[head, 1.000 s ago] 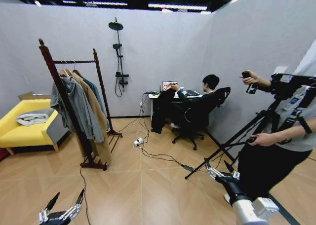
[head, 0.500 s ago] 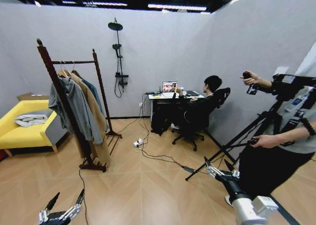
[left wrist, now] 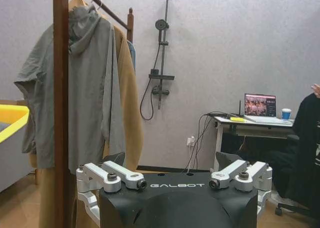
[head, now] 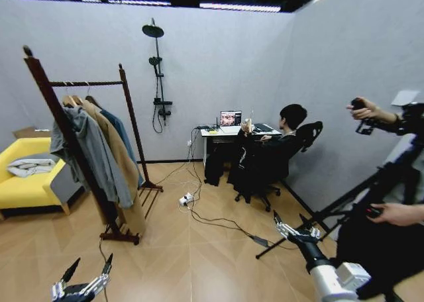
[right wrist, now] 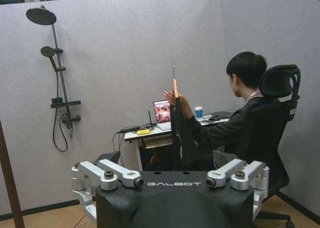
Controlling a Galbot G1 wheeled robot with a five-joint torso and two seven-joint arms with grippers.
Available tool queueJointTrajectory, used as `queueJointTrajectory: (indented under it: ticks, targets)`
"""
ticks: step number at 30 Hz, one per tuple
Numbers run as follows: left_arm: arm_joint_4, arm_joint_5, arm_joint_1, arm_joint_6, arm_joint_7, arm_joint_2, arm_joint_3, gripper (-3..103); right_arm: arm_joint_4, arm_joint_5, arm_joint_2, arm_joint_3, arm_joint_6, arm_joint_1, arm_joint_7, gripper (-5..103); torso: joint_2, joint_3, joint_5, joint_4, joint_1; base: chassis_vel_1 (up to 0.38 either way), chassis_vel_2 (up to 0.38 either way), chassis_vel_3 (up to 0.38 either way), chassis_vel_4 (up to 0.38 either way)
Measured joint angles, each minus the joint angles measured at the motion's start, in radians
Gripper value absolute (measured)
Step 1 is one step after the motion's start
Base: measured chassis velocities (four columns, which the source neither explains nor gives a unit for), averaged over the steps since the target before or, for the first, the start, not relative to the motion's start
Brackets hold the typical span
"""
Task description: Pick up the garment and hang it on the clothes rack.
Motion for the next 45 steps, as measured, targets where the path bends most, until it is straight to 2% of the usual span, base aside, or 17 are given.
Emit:
queueJointTrajectory:
  ticks: [1, 5, 6, 9, 12, 13, 22, 29, 34, 40, 42, 45]
  targets:
    - [0.0, 0.0, 0.0, 0.0, 0.0, 0.0, 0.0, 100, 0.005, 0.0, 0.004, 0.002, 0.004, -0.008, 0.0, 100, 0.0, 0.0, 0.0019, 0.0001, 0.0, -0.36, 0.365, 0.336, -0.354]
    - [0.0, 0.0, 0.0, 0.0, 0.0, 0.0, 0.0, 100, 0.016, -0.002, 0.013, 0.004, 0.008, -0.021, 0.001, 100, 0.0, 0.0, 0.0003, -0.0002, 0.0, -0.368, 0.36, 0.366, -0.36]
    - [0.0, 0.0, 0.0, 0.0, 0.0, 0.0, 0.0, 100, 0.021, -0.002, 0.017, 0.006, 0.011, -0.028, 0.001, 100, 0.0, 0.0, 0.0015, 0.0002, 0.0, -0.388, 0.38, 0.371, -0.371]
    - [0.0, 0.0, 0.0, 0.0, 0.0, 0.0, 0.0, 100, 0.027, -0.002, 0.022, 0.009, 0.017, -0.039, 0.001, 100, 0.0, 0.0, 0.0005, 0.0001, 0.0, -0.333, 0.345, 0.366, -0.359]
    - [0.0, 0.0, 0.0, 0.0, 0.001, 0.0, 0.0, 100, 0.03, -0.002, 0.025, 0.011, 0.019, -0.042, 0.002, 100, 0.0, 0.0, 0.0017, 0.0001, 0.0, -0.356, 0.349, 0.337, -0.351]
    - [0.0, 0.0, 0.0, 0.0, 0.001, 0.0, 0.0, 100, 0.03, -0.002, 0.026, 0.011, 0.019, -0.043, 0.003, 100, 0.0, 0.0, 0.0006, 0.0002, 0.0, -0.348, 0.345, 0.335, -0.323]
    - [0.0, 0.0, 0.0, 0.0, 0.0, 0.0, 0.0, 100, 0.039, -0.004, 0.028, 0.01, 0.018, -0.042, 0.009, 100, 0.0, 0.0, 0.0004, -0.0002, 0.0, -0.354, 0.352, 0.337, -0.342]
    - [0.0, 0.0, 0.0, 0.0, 0.0, 0.0, 0.0, 100, 0.062, -0.053, 0.065, 0.021, 0.026, -0.048, 0.065, 100, 0.0, 0.0, 0.0004, -0.0001, 0.0, -0.346, 0.352, 0.354, -0.329]
    - [0.0, 0.0, 0.0, 0.0, 0.0, 0.0, 0.0, 100, 0.078, -0.026, 0.074, 0.109, 0.029, -0.032, 0.1, 100, 0.0, 0.0, 0.0011, 0.0, 0.0, -0.299, 0.318, 0.297, -0.309]
    - [0.0, 0.0, 0.0, 0.0, 0.0, 0.0, 0.0, 100, 0.115, -0.01, 0.075, 0.139, 0.026, -0.026, 0.14, 100, 0.0, 0.0, 0.0006, 0.0002, 0.0, -0.241, 0.26, 0.255, -0.289]
    - [0.0, 0.0, 0.0, 0.0, 0.0, 0.0, 0.0, 100, 0.132, -0.026, 0.097, 0.162, 0.014, -0.017, 0.162, 100, 0.0, 0.0, 0.0016, 0.0, 0.0, -0.223, 0.198, 0.199, -0.234]
    - [0.0, 0.0, 0.0, 0.0, 0.0, 0.0, 0.0, 100, 0.133, -0.009, 0.095, 0.199, -0.01, 0.008, 0.164, 100, 0.0, 0.0, 0.0006, -0.0001, 0.001, -0.156, 0.145, 0.132, -0.133]
